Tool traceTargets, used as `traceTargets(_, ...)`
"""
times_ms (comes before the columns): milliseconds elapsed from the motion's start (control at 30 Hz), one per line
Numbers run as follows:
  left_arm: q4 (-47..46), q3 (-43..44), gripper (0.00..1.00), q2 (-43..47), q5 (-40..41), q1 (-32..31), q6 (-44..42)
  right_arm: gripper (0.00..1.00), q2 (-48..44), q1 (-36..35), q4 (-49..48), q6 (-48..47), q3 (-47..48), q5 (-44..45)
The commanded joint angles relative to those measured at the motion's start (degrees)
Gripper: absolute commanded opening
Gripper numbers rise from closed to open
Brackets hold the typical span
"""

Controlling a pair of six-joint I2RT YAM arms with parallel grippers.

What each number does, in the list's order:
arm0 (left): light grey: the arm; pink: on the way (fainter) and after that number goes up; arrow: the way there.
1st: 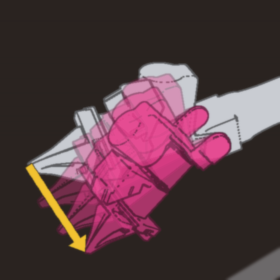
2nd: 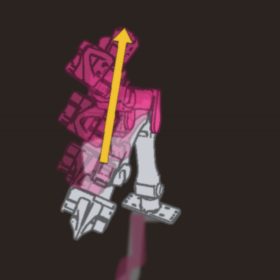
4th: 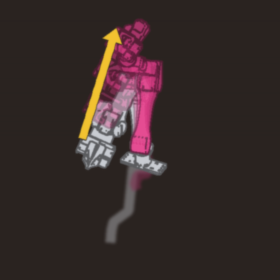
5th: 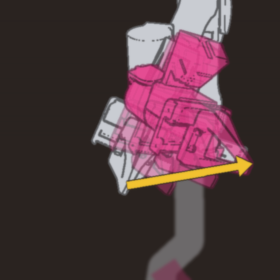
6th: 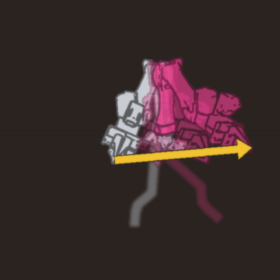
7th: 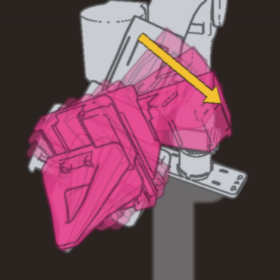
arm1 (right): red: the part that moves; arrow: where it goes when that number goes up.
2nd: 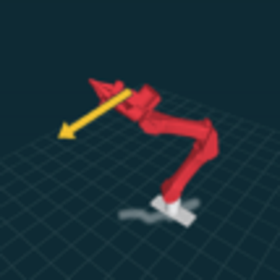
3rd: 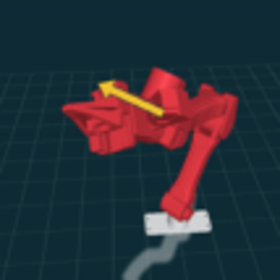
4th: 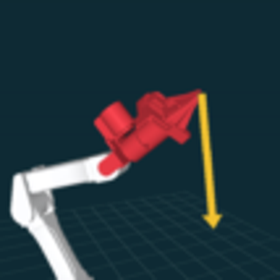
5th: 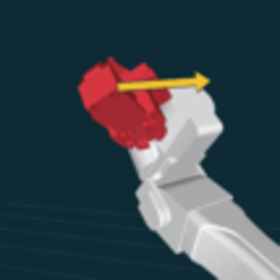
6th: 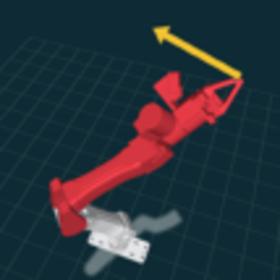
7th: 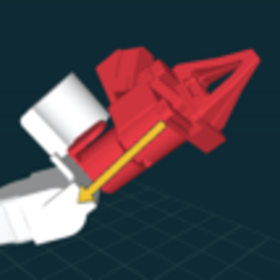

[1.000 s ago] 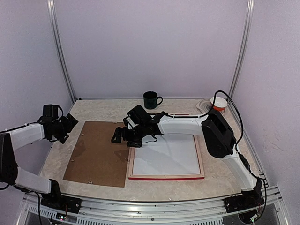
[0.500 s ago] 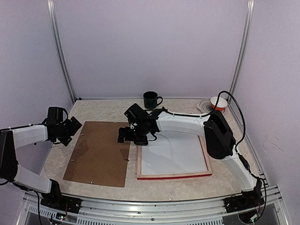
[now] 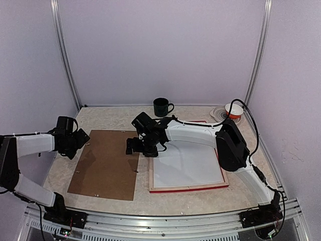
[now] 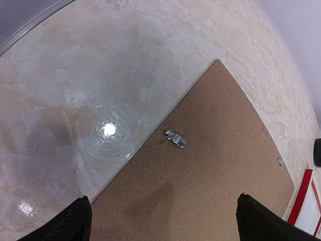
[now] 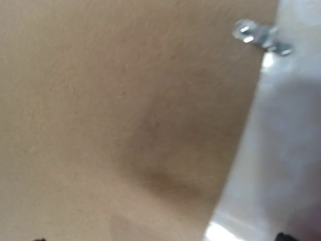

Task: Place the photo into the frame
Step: Move the backboard to the frame body.

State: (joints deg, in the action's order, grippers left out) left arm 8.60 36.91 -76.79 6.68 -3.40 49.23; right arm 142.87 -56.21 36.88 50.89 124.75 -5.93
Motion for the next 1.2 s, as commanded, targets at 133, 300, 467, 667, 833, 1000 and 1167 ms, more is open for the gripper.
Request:
traceTargets(133, 1.3, -0.7, 0.99, -4.4, 4.8, -3.2, 2.6, 0.99, 1.3, -1.2, -0.9, -0.1, -2.8, -7.8)
traceTargets(300, 0.0, -1.5, 0.99, -6.6, 4.9, -3.8, 3.5, 0.99, -5.8, -1.3, -6.5, 0.9, -14.4, -12.4)
traceTargets(467, -1.2, -2.5, 0.99, -6.9, 4.5, -3.9, 3.8, 0.99, -12.6, -1.3, -9.3, 2.7, -21.6, -15.2)
traceTargets(667, -3.7, -4.6, 0.99, -6.7, 3.1, -4.9, 5.3, 0.99, -13.1, -1.5, -7.4, 2.8, -19.4, -17.9)
traceTargets(833, -5.2, -6.1, 0.99, -4.8, 1.8, -5.5, 6.4, 0.99, -10.8, -2.4, -8.4, 5.1, -17.8, -21.3)
traceTargets(1000, -5.1, -6.7, 0.99, -0.3, 2.0, -5.6, 6.7, 0.97, -10.5, -2.9, -11.8, 8.4, -19.4, -23.1)
traceTargets(1167, -4.8, -7.3, 0.99, 1.2, 2.3, -5.6, 6.4, 0.95, -10.2, -2.9, -12.5, 10.4, -20.8, -21.3)
